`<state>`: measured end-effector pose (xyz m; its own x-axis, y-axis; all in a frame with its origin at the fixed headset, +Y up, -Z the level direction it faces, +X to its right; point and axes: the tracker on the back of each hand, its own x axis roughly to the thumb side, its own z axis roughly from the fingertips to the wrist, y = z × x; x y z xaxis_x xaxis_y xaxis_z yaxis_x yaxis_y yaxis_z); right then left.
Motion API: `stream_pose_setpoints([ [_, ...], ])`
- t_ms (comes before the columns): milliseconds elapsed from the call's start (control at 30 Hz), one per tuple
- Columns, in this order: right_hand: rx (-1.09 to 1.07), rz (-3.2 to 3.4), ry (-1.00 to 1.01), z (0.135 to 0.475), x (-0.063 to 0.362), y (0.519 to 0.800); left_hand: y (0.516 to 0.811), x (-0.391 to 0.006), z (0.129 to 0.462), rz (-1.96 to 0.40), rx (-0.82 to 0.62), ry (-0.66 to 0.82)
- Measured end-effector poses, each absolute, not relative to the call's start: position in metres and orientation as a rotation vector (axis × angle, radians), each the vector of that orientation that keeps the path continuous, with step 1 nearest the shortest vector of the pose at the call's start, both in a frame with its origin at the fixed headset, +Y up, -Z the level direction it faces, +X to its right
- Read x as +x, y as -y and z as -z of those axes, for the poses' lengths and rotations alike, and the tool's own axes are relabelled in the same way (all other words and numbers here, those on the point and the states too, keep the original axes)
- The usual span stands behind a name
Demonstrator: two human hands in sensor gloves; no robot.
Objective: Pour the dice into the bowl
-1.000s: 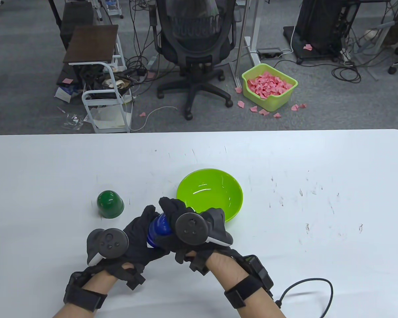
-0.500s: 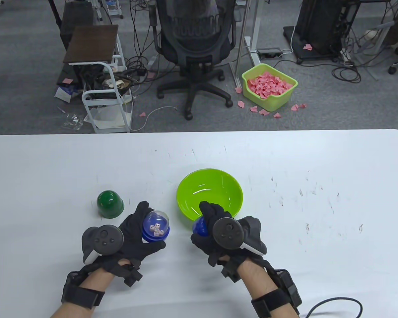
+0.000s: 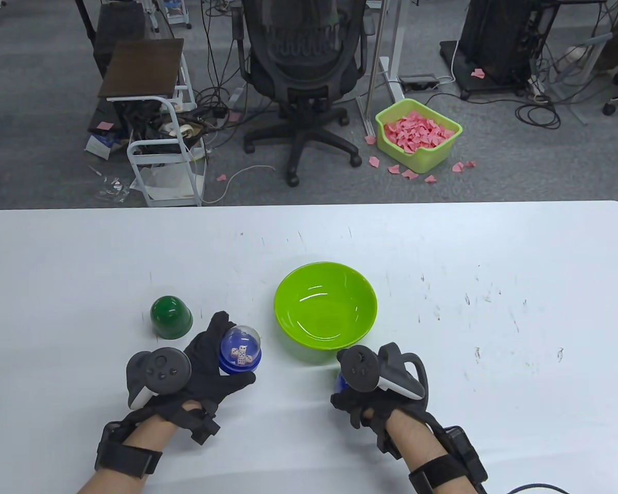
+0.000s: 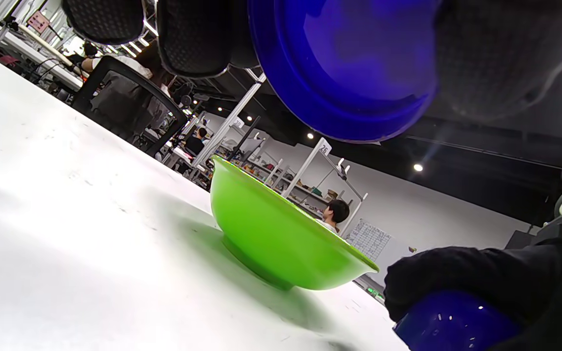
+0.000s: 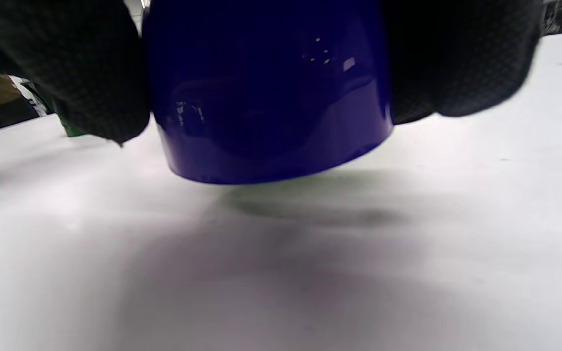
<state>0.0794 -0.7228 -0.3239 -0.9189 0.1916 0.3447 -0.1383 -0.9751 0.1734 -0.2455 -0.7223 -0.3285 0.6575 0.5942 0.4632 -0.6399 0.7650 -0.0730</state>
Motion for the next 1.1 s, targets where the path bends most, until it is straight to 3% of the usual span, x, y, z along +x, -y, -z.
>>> stream_pose_setpoints([
  [467,0.625,-3.076,-0.143,0.32,0.069,0.748,0.723,-0.245,0.329,-0.689,0.097,0.496],
  [733,0.59,-3.061,-0.204,0.321,0.072,0.75,0.724,-0.245,0.33,-0.681,0.091,0.496],
  [1100,0.628,-3.002,-0.029,0.314,0.067,0.716,0.725,-0.242,0.329,-0.655,0.087,0.51],
])
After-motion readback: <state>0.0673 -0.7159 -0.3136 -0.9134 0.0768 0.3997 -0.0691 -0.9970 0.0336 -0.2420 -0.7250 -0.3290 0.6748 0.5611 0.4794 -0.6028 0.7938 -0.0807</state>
